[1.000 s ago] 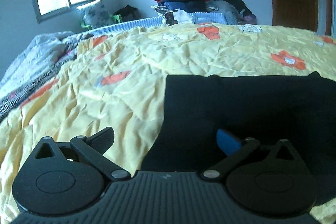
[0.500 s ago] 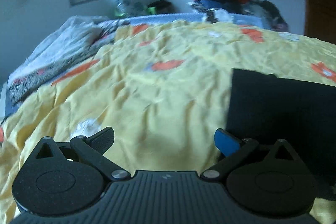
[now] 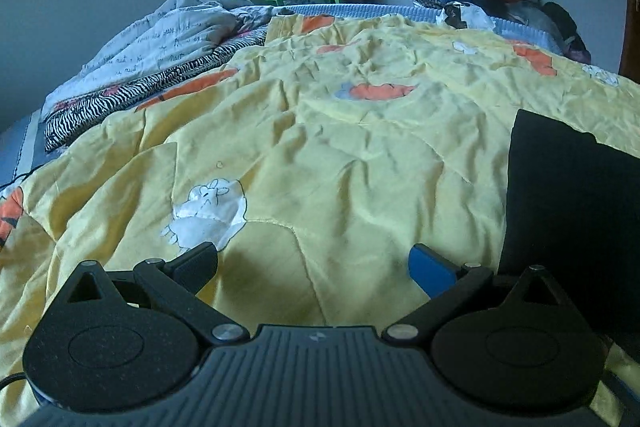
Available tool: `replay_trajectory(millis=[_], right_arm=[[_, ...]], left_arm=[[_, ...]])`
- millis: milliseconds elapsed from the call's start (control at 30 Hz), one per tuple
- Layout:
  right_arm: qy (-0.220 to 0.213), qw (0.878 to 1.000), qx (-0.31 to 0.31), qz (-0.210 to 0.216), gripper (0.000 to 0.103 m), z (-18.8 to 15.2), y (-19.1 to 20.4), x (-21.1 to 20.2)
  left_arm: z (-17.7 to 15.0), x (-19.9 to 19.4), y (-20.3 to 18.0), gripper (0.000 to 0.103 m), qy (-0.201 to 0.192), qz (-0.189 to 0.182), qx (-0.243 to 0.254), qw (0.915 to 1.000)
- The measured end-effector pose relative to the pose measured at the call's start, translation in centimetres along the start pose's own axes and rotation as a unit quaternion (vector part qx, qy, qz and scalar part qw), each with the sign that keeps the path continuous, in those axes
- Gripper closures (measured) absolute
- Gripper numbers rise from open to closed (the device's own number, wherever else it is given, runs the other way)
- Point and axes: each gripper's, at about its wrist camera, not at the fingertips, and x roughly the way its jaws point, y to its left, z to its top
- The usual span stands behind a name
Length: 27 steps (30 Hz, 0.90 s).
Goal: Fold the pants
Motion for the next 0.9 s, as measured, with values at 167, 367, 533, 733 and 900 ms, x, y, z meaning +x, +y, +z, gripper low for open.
replay_trajectory(millis=[167, 367, 533, 733, 900], right_arm=[[-0.013, 1.0, -0.005, -0.005, 0.025, -0.1, -0.1, 0.0], [-0.012, 0.999, -0.017, 0.036, 0.067, 0.5, 0.3, 1.0], [-0.002, 0.998, -0.042, 0.038, 0.08, 0.8, 1.3, 2.2], [0.002, 0.999, -0.034, 0.035, 0.082, 1.3, 0.6, 3.4], [0.003, 0.999, -0.029, 0.023, 0.081, 1.1, 0.6, 3.6]], left_arm=[[-0.1, 0.1, 0.1, 0.0, 0.001, -0.001, -0.007, 1.0], [-0.1, 0.2, 0.3, 0.0, 0.003, -0.004, -0.016, 0.9999], [-0.1, 0.2, 0.4, 0.0, 0.004, -0.003, -0.022, 0.9997], [-0.2, 0.2, 0.4, 0.0, 0.004, -0.003, -0.024, 0.9997], [-0.2, 0.3, 0.8, 0.0, 0.009, -0.012, -0.036, 0.9992]])
